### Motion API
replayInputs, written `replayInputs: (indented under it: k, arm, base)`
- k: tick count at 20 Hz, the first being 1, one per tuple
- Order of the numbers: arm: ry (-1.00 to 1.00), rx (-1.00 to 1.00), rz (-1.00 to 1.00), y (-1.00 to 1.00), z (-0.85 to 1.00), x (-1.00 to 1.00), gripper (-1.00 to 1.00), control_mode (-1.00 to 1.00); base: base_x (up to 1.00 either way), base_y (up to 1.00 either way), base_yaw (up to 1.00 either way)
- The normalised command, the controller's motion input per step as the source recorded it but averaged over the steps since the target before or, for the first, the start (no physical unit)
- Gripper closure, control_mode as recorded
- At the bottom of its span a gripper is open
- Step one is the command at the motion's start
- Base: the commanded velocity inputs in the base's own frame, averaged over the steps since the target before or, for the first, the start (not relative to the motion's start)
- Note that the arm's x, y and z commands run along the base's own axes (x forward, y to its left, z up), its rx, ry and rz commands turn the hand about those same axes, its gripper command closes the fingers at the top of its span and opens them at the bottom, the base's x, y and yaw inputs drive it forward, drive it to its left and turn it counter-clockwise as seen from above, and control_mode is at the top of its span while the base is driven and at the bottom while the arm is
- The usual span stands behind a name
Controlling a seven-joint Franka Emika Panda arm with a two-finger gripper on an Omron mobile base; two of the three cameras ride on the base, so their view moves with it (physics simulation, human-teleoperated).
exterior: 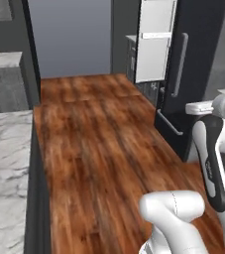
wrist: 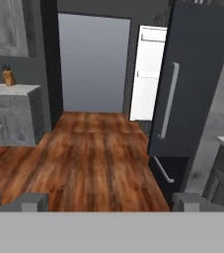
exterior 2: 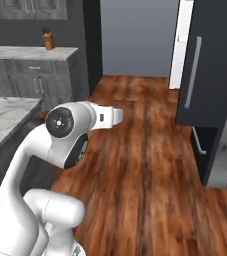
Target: Retrieve the kiwi and peach from the fridge and place them into the bowl on the dining table.
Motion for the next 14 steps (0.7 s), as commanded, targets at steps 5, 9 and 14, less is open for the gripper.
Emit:
replayInputs:
  k: [5,9,14]
  arm:
    - [0.0,0.0,0.0,0.0,0.0,0.0,-1.0,1.0]
    - [0.0,0.0,0.0,0.0,0.0,0.0,-1.0,1.0]
    - [0.0,0.0,0.0,0.0,0.0,0.0,-1.0,1.0]
  base:
    - [1.0,0.18,-0.19]
    - [1.0,0.22,-0.19]
    - [1.0,0.3,-0.18]
